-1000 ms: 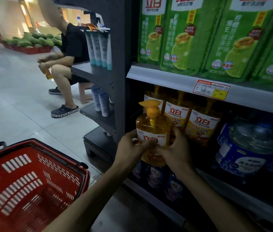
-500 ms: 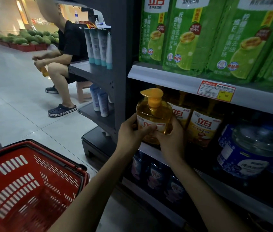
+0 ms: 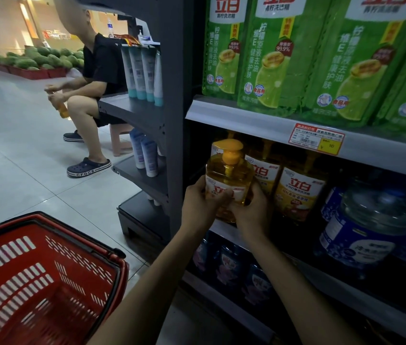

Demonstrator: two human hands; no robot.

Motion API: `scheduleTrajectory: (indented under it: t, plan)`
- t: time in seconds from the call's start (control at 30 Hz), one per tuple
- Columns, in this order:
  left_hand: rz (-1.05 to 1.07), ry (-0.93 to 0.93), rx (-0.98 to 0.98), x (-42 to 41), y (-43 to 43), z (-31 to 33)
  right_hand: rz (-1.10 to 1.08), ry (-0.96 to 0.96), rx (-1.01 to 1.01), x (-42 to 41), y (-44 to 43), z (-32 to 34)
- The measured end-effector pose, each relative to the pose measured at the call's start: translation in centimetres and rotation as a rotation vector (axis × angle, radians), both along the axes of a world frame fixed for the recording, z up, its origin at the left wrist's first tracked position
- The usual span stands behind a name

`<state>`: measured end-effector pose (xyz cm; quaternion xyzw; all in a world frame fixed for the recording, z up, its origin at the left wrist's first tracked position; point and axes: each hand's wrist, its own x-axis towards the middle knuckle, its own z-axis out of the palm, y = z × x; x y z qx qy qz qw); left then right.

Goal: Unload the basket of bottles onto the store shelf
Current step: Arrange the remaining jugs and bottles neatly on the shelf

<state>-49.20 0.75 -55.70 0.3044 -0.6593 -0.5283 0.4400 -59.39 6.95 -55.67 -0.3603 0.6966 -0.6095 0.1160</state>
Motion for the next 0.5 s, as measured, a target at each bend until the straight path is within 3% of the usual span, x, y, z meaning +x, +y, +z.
scheduleTrajectory:
  t: [0.27,0.5]
  plan:
    - [0.031,-0.018,-0.004,-0.4,-0.2,-0.3,-0.001,-0.011,0.158,-0.8,-0.5,-0.4]
    - [0.048,-0.026,0.019,-0.8,-0.3,-1.0,0.06,-0.157,0.139,-1.2,-0.1,-0.6]
